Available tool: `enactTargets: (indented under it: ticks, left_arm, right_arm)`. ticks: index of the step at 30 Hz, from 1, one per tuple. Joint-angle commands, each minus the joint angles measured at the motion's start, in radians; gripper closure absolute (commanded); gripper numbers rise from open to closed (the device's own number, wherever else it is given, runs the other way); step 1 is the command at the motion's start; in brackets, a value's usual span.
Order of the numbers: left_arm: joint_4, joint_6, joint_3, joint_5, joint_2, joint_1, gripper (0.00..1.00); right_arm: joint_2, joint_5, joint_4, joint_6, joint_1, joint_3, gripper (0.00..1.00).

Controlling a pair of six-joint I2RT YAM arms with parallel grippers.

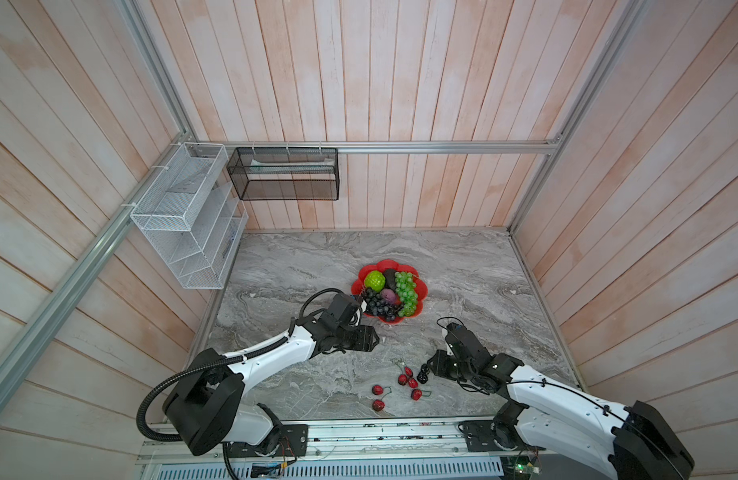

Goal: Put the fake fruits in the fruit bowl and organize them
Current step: 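Close the right gripper on the dark cherries' green stems, then lift the dark cherries with the right gripper and carry them to the bowl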

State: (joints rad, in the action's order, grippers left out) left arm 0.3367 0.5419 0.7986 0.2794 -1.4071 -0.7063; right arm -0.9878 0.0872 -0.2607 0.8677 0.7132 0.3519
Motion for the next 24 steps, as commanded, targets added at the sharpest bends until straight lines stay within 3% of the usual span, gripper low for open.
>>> enactTargets:
  ticks: [1,15,24]
  left_arm:
    - [-0.001,-0.015,0.018,-0.014,0.001,0.001,0.3]
    - [-0.002,0.002,0.036,-0.042,-0.026,0.001,0.3]
    - [0.03,0.068,0.111,-0.157,-0.076,0.01,0.3]
  right_arm:
    - [-0.015,-0.036,0.012,-0.035,-0.004,0.011,0.83]
    - [0.096,-0.128,0.007,-0.094,-0.014,0.019,0.97]
    - [0.121,-0.035,0.017,-0.281,-0.126,0.13,0.99]
